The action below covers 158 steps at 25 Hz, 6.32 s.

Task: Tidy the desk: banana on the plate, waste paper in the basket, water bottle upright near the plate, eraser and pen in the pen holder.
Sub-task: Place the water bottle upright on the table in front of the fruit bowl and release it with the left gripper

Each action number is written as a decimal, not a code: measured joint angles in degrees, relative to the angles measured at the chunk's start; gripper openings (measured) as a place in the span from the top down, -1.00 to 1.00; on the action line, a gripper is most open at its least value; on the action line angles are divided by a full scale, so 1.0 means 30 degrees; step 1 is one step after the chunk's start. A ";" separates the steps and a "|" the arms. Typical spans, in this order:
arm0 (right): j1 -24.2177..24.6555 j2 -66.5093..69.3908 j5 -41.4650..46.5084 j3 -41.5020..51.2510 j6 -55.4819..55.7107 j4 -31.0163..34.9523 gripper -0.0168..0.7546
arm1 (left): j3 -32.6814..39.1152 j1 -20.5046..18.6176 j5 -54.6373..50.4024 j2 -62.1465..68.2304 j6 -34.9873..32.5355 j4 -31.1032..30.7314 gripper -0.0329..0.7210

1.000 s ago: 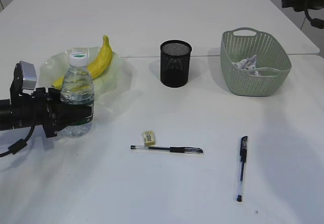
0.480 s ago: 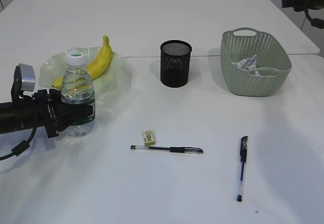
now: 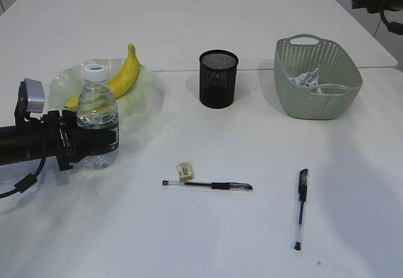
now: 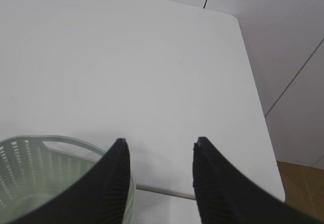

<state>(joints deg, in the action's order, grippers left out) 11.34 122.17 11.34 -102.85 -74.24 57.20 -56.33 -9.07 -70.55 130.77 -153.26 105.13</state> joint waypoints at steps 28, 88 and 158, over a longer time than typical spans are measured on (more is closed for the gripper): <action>0.0000 0.0000 -0.0083 0.0000 0.0000 0.0000 0.14 | -0.1145 0.0000 -0.0205 0.0612 -0.2140 -0.0445 -0.04; 0.0000 0.0000 -0.0391 0.0000 0.0000 0.0000 0.14 | -0.1181 0.0899 -0.0068 0.0612 0.0362 0.0120 -0.08; 0.0000 0.0000 -0.0502 0.0000 -0.0034 0.0000 0.14 | -0.1723 0.1069 0.1188 0.0395 0.1418 -0.0618 -0.34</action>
<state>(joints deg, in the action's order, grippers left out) 11.34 122.17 9.83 -102.85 -74.34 57.20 -61.50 -5.86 -66.98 131.96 -149.01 103.28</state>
